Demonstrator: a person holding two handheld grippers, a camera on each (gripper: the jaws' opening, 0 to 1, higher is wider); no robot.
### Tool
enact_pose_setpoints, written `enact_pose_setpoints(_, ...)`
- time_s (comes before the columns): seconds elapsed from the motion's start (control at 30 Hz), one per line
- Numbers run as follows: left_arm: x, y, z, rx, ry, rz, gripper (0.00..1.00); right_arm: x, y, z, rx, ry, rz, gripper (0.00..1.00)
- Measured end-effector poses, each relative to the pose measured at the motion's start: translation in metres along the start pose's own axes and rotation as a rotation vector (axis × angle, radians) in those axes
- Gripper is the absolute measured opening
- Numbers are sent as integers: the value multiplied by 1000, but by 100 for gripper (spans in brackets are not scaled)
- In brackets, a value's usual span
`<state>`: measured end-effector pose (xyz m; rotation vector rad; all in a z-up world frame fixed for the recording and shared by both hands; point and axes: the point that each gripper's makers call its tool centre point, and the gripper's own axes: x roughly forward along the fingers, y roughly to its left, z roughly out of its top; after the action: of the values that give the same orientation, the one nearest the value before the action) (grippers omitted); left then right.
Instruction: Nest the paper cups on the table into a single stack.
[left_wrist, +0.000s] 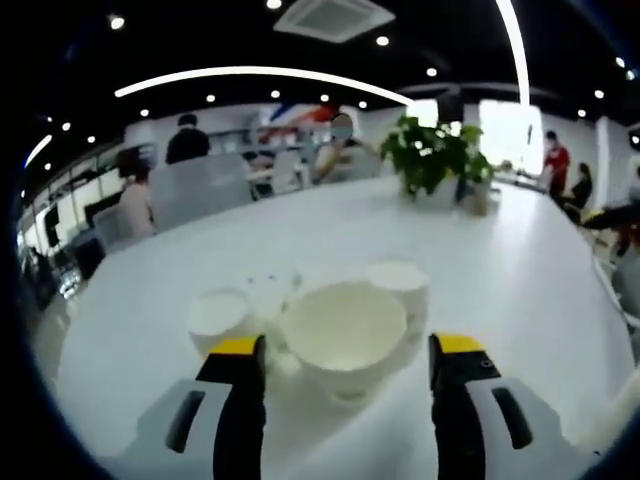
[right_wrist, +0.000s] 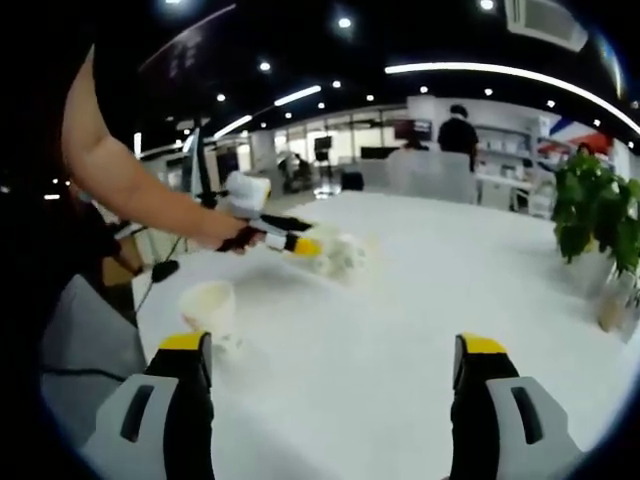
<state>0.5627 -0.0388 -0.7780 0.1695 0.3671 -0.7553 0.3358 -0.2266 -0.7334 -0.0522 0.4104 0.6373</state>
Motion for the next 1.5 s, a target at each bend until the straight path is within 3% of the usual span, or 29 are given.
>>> enact_pose_setpoints(0.47,7,3,-2,14,13,-28,56,1,-4,3,-1,1,-9,99)
enact_pose_setpoints(0.57,9,0,-3,24,18,-39,55,1,-5,17,-81,-66,-15,100)
enact_pose_setpoints(0.87,10,-4,-3,23,15,-50,47,9,2,30,-107,-90,52,100)
enact_pose_setpoints(1.07,9,-5,-3,34,17,-59,45,13,4,30,-126,-72,79,100)
enact_pose_setpoints(1.17,7,-5,-4,30,16,-61,44,14,3,29,-130,-71,88,94)
enact_pose_setpoints(1.5,4,-7,0,23,6,-65,44,17,-9,30,-119,-68,70,100)
